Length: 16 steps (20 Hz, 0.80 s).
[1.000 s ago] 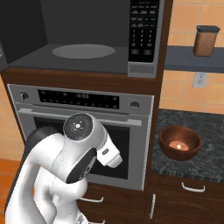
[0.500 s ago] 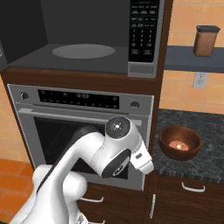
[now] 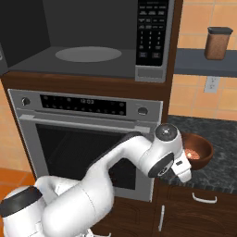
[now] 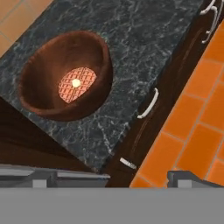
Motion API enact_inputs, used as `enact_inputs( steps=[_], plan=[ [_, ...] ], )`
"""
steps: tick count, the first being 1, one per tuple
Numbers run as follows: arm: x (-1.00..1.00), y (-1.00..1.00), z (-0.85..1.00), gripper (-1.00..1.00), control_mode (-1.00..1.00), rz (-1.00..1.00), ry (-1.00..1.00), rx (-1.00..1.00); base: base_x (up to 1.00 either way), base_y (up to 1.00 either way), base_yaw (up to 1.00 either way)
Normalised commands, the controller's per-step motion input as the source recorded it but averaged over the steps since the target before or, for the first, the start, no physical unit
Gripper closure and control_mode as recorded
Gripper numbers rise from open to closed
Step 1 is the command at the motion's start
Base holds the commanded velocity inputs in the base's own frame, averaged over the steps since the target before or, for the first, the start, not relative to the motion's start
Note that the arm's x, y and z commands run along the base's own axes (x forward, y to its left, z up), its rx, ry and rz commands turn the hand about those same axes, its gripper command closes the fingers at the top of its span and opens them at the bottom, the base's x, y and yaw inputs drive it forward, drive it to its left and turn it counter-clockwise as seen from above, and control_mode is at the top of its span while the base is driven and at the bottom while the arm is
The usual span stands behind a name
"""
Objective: Open the microwave, place the bowl with waffle inside the microwave, then close the microwave door and turn it on.
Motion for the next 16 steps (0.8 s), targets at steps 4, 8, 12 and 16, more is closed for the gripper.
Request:
enact_inputs(
  steps=[4,8,12,16],
  plan=[
    [0.67,-1.0,-0.41,-1.0,-1.0,0.0,0.0,0.27,0.0,0.0,0.0],
    [0.36,-0.99,-0.21,-1.0,-1.0,0.0,0.0,0.26,0.0,0.0,0.0],
    [0.09,-0.2,0.0,-1.0,-1.0,-0.01,0.02,0.07,0.0,0.0,0.0],
    [0.0,0.0,-0.07,-1.0,-1.0,0.0,0.0,0.0,0.0,0.0,0.0]
  ],
)
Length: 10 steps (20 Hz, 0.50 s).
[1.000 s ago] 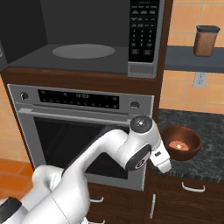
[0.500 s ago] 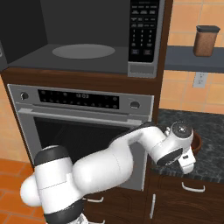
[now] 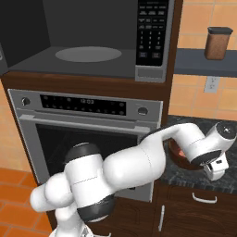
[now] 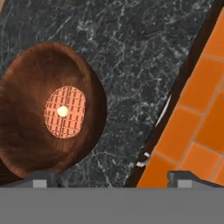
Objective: Open the microwave, place the bowl with waffle inside the microwave, then close the microwave door and turn it on.
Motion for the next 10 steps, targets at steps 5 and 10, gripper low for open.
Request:
enact_inputs(
  steps=[5,10],
  plan=[
    [0.0,0.0,-0.41,-1.0,-1.0,0.0,0.0,0.02,0.0,0.0,0.0],
    [0.06,0.04,-0.34,-1.0,-1.0,0.0,0.0,0.09,0.0,0.0,0.0]
  ],
)
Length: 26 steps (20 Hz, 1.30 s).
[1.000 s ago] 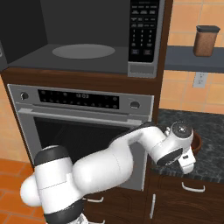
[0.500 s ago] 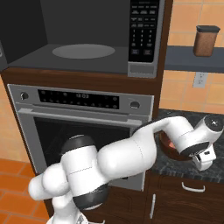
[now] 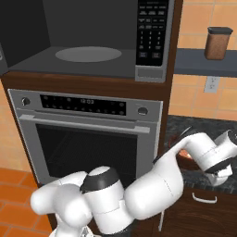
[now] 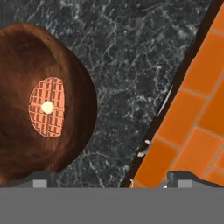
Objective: Open the microwave, place the bowl with waffle inside the microwave, then close the microwave door and turn it on.
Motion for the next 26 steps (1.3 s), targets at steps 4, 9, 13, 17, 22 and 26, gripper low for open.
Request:
enact_inputs(
  steps=[4,9,13,17,22,26],
  plan=[
    [0.23,0.11,-0.14,-1.0,-1.0,-0.02,0.0,0.04,0.0,0.0,0.0],
    [0.42,0.05,-0.1,-1.0,-1.0,-0.11,0.01,0.01,0.0,0.0,0.0],
    [0.45,-0.01,-0.22,-1.0,-1.0,-0.14,0.0,0.18,0.0,0.0,0.0],
    [0.41,0.0,-0.12,-1.0,-1.0,-0.12,0.04,0.1,0.0,0.0,0.0],
    [0.29,-0.16,-0.23,-1.0,-1.0,-0.11,0.11,0.04,0.0,0.0,0.0],
    [0.04,-0.12,-0.24,-1.0,-1.0,-0.03,0.05,0.05,0.0,0.0,0.0]
  ],
)
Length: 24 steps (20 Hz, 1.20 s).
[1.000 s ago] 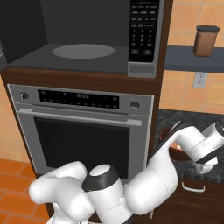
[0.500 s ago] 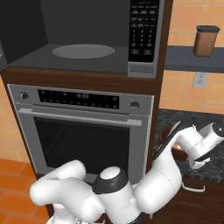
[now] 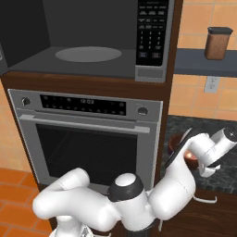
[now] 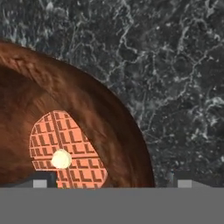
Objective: Open the microwave, place the bowl with waffle inside the microwave, then close the microwave door and turn it on.
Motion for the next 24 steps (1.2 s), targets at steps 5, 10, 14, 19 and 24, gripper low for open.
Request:
enact_inputs(
  steps=[5,10,14,19,24],
  plan=[
    [0.0,-0.08,-0.07,1.0,-1.0,-0.01,0.0,0.03,0.0,0.0,0.0],
    [-0.06,0.0,0.0,1.0,-1.0,0.0,0.0,0.0,0.0,0.0,0.0],
    [-0.57,-0.19,0.13,1.0,-1.0,0.0,-0.03,0.0,0.0,0.0,0.0],
    [-1.0,-0.44,0.44,1.0,-1.0,0.0,-0.3,0.01,0.0,0.0,0.0],
    [-1.0,0.25,0.08,1.0,-1.0,-0.04,-0.6,0.09,0.0,0.0,0.0]
  ],
)
